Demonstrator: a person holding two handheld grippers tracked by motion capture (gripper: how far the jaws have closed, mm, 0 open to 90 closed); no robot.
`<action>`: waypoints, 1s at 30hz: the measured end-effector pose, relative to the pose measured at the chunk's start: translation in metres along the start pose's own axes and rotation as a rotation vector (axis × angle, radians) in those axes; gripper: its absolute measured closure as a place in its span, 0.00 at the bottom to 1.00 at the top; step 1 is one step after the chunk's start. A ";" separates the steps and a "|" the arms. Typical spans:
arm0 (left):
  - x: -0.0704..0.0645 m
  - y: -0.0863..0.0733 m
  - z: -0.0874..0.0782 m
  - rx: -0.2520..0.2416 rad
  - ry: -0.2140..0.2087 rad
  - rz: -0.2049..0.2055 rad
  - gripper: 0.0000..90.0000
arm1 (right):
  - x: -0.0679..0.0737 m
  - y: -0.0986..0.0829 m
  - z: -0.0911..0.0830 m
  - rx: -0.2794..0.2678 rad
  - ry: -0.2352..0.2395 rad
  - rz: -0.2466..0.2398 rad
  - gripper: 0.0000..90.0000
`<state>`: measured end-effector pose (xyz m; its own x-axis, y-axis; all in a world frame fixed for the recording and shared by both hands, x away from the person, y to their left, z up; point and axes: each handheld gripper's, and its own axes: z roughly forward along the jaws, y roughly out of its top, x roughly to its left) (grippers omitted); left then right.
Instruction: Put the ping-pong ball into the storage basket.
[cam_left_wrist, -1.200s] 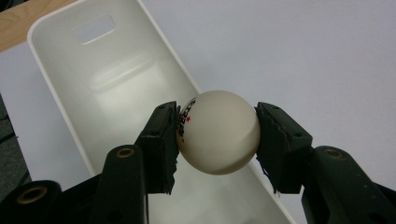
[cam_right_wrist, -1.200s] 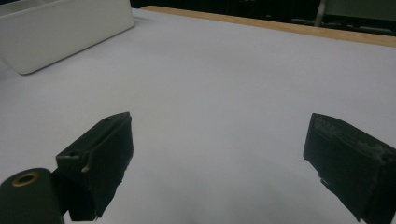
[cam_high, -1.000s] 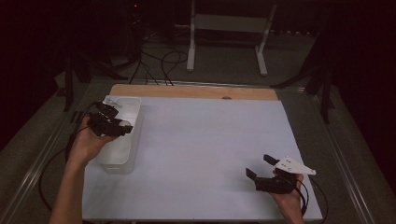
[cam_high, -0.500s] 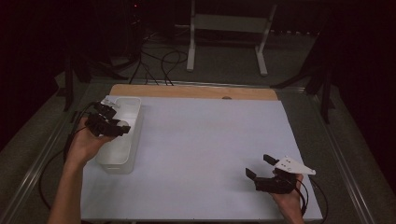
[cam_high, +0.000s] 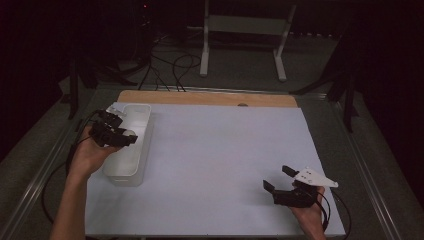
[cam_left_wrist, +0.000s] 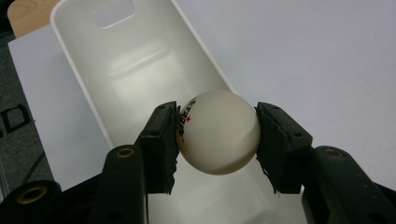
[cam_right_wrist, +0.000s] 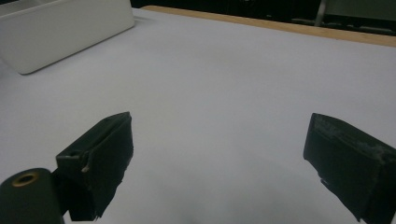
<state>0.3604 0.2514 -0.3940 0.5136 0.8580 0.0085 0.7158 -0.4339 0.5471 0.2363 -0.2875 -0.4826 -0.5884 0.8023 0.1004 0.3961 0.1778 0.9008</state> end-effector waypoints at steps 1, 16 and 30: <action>0.000 0.000 0.000 0.000 0.001 -0.001 0.57 | 0.000 0.000 0.000 0.000 0.000 0.001 0.09; 0.003 -0.003 0.001 0.022 0.038 0.003 0.57 | 0.000 0.000 0.000 -0.001 -0.001 -0.002 0.09; 0.005 -0.007 0.001 0.020 0.041 0.005 0.57 | 0.000 0.000 0.000 0.002 -0.003 0.001 0.09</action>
<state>0.3583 0.2591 -0.3984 0.4975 0.8662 0.0454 0.7229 -0.4430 0.5303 0.2361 -0.2877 -0.4827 -0.5858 0.8043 0.0997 0.3978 0.1781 0.9000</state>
